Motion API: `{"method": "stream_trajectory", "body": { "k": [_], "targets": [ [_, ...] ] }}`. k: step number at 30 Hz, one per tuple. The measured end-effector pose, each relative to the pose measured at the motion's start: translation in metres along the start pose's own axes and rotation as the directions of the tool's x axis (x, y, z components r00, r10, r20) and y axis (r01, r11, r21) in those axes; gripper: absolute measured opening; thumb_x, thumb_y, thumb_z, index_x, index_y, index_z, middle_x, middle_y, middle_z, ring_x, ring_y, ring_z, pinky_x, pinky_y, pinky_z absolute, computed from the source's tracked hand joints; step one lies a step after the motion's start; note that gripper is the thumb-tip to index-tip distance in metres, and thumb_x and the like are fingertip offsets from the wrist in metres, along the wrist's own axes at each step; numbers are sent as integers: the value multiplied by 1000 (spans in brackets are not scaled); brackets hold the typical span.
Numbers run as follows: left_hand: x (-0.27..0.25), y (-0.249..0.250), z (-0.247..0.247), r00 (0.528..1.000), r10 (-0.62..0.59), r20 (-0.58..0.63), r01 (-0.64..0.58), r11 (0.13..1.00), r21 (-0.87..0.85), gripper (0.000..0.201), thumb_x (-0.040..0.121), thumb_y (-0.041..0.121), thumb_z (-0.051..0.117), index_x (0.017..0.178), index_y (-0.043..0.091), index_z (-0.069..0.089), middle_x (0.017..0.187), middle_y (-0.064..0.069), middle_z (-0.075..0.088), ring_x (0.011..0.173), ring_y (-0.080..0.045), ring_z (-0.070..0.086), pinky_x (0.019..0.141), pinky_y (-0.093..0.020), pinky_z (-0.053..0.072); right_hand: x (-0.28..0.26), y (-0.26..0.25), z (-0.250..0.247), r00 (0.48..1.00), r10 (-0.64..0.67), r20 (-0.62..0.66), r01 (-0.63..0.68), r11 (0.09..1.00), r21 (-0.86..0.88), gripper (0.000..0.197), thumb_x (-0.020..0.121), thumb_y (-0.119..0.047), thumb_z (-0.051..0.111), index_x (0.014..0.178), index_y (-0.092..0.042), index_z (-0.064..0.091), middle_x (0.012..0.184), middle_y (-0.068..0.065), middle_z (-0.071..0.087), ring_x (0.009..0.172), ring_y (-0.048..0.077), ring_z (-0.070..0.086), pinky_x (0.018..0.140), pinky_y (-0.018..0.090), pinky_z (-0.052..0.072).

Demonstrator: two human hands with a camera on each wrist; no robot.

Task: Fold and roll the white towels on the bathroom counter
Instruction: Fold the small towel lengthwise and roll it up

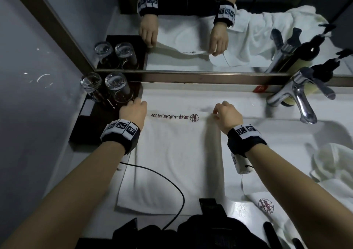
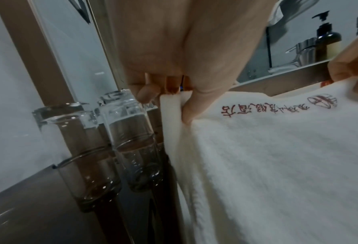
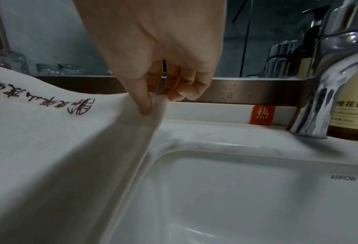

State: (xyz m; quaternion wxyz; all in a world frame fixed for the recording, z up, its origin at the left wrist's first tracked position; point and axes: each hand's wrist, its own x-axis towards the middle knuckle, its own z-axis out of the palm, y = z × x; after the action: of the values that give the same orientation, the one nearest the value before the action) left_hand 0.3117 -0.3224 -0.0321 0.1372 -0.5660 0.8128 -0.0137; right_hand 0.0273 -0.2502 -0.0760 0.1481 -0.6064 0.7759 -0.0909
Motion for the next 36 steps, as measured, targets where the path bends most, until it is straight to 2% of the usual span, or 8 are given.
{"method": "stream_trajectory", "body": {
  "k": [5,10,13,16,21,27,31,36],
  "targets": [
    [-16,-3,-4,995,15,-95,-18,999,-29,37,82,-5,48,117,7,45,121,-12,46,109,-30,49,80,-39,43,-16,-7,-12,995,31,-90,-20,993,112,11,85,-13,54,93,-11,59,101,11,54,80,37,57,62,31,38],
    [-48,-7,7,992,30,-124,-48,987,-151,27,82,-3,48,105,9,51,112,-10,50,102,-28,50,80,-39,39,-51,-8,-14,988,-40,-147,63,987,151,12,80,-7,53,89,-11,60,94,9,58,81,34,58,60,33,41],
    [-71,-12,15,992,9,-128,-46,957,-287,17,84,5,52,100,12,50,106,-7,51,97,-27,51,79,-38,39,-75,-2,-10,986,-61,-157,90,979,184,11,77,-4,57,86,-11,60,91,8,61,81,31,58,61,33,43],
    [-96,-15,24,993,12,-118,-50,946,-321,16,85,11,55,99,13,50,104,-5,50,95,-25,52,78,-36,38,-99,5,-4,989,-59,-134,89,969,230,11,75,-5,60,84,-12,59,89,8,62,80,30,58,63,34,44],
    [-135,-14,39,993,20,-120,-56,952,-302,18,82,6,56,98,14,52,103,-5,49,93,-26,52,75,-35,38,-137,8,10,990,-93,-108,120,955,270,13,74,-5,61,82,-15,58,84,0,59,73,22,56,60,30,40],
    [-181,-13,60,984,-50,-172,-13,937,-348,19,78,-1,56,93,11,54,98,-7,52,86,-28,52,71,-36,37,-178,8,16,985,-116,-130,153,931,331,13,73,-7,62,77,-18,56,80,-4,58,65,18,55,59,33,44],
    [-202,-13,82,998,-18,-60,-1,952,-306,20,79,1,56,95,14,54,101,-5,50,91,-25,52,75,-32,37,-205,11,24,976,-215,-34,214,919,330,14,73,-7,62,79,-18,57,81,-3,58,65,14,48,61,30,41],
    [-219,-10,102,1000,-4,29,11,970,-241,20,80,6,59,96,17,55,103,-3,49,95,-23,51,75,-31,37,-227,14,39,925,-263,274,203,952,228,12,76,-14,66,83,-21,59,87,-5,53,72,14,48,66,26,36]
  ]
}}
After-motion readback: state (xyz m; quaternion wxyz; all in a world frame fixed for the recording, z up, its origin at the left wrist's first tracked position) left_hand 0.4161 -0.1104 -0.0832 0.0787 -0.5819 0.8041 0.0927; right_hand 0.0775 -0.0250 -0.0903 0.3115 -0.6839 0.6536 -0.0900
